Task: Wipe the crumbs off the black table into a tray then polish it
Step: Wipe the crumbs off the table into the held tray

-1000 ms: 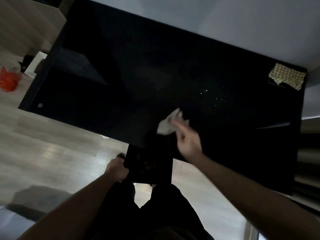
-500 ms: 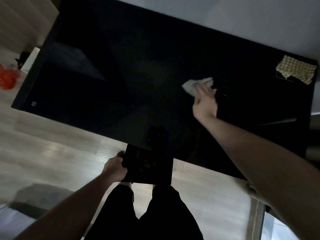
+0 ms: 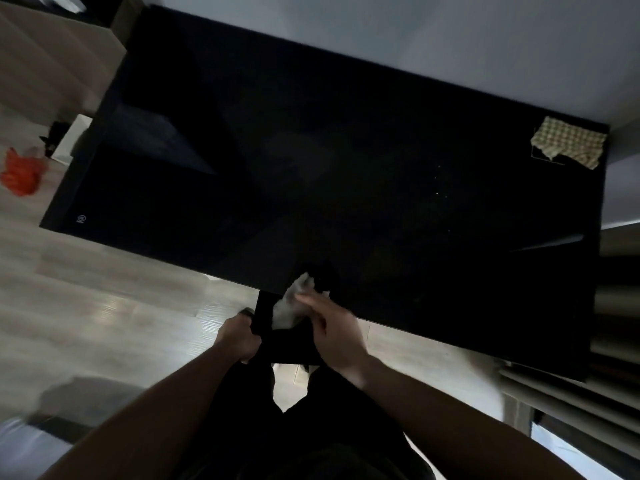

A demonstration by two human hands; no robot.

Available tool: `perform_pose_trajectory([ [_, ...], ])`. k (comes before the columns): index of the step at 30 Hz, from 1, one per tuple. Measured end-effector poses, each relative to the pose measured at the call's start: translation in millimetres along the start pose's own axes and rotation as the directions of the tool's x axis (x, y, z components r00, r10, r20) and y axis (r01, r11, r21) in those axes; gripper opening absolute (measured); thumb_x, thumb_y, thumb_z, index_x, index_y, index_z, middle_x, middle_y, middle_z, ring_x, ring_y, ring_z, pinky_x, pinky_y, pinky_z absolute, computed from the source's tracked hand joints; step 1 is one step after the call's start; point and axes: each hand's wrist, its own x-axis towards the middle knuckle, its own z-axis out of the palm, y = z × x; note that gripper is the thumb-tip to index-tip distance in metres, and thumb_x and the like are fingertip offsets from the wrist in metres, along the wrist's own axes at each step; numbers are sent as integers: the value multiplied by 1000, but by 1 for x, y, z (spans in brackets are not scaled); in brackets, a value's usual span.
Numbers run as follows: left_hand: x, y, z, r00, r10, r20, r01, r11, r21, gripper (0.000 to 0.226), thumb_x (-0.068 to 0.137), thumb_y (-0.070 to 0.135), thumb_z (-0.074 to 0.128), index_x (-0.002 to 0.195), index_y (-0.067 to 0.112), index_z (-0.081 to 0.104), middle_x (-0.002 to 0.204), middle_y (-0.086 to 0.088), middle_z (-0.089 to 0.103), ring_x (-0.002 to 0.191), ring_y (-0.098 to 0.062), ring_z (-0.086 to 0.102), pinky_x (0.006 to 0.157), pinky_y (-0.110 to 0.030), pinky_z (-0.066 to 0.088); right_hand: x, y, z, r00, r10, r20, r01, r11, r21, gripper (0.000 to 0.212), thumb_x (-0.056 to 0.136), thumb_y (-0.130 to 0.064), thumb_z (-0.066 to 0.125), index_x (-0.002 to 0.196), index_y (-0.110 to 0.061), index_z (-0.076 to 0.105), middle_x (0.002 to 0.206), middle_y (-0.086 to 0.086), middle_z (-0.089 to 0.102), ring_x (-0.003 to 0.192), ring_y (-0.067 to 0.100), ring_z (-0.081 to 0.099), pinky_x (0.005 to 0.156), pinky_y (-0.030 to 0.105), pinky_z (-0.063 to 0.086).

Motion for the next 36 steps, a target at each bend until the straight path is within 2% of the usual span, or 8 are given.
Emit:
perform_pose_trajectory([
  [3, 0, 0, 2, 1000, 1, 2, -1, 1000, 7, 7, 74, 15, 57, 77, 21, 56, 77, 2, 62, 87, -26, 69, 68, -27, 48, 32, 15, -57, 971, 44, -233, -45, 999, 1, 56, 95, 3, 54, 138, -30, 66, 144, -12, 62, 135, 1, 55, 113, 17, 40],
  [7, 1, -1, 4, 999, -18, 27, 18, 1000, -9, 12, 69, 15, 54, 78, 17, 62, 78, -2, 70, 81, -26, 72, 69, -30, 58, 92, 53, -159, 840, 132, -526, -196, 978, -68, 50, 98, 1, 54, 141, -23, 64, 145, -4, 61, 135, 12, 55, 108, 1, 27],
  [11, 8, -6, 8, 998, -48, 33, 48, 999, 1, 29, 63, 21, 50, 84, 12, 68, 80, -5, 73, 77, -27, 72, 72, -34, 61, 136, 94, -233, 746, 242, -621, -380, 920, -98, 47, 104, -14, 49, 148, -28, 55, 155, 0, 52, 144, 19, 47, 116, 16, 27],
  [15, 9, -7, 12, 997, -75, 36, 75, 997, 2, 28, 62, 20, 49, 80, 11, 69, 71, -2, 70, 71, -25, 72, 64, -28, 58, 170, 125, -265, 743, 307, -595, -465, 876, -129, 49, 105, -15, 44, 152, -28, 50, 161, 3, 44, 146, 28, 42, 119, 27, 27],
  [19, 7, -5, 15, 998, -62, 24, 61, 998, 24, 13, 67, 17, 52, 68, 14, 64, 63, 0, 66, 65, -24, 68, 58, -25, 50, 173, 141, -236, 808, 258, -529, -490, 793, -361, 55, 102, -10, 44, 155, -25, 42, 167, 5, 32, 153, 35, 28, 126, 46, 18],
  [24, 6, 2, 11, 999, -10, 38, 8, 999, 46, 13, 72, 17, 54, 59, 16, 57, 60, 5, 61, 61, -18, 59, 47, -23, 37, 118, 125, -161, 866, 60, -497, -270, 892, -362, 59, 89, -2, 53, 144, -22, 60, 157, 6, 50, 148, 32, 41, 126, 50, 23],
  [30, 8, 7, 3, 994, 1, 106, -1, 1000, 2, 12, 68, 19, 52, 67, 16, 64, 65, 1, 68, 60, -19, 67, 51, -23, 49, 26, 63, -41, 936, 70, -346, -147, 968, -201, 71, 79, 9, 55, 140, -28, 64, 155, -4, 52, 153, 25, 36, 126, 50, 24],
  [36, 3, 10, -4, 987, 8, 159, 0, 999, -49, 22, 71, 10, 47, 73, 12, 69, 67, -7, 73, 47, -22, 71, 58, -33, 64, -44, 10, 32, 966, 153, -209, -145, 988, 50, 64, 86, 12, 52, 133, -28, 69, 148, -18, 56, 144, -1, 44, 120, 35, 38],
])
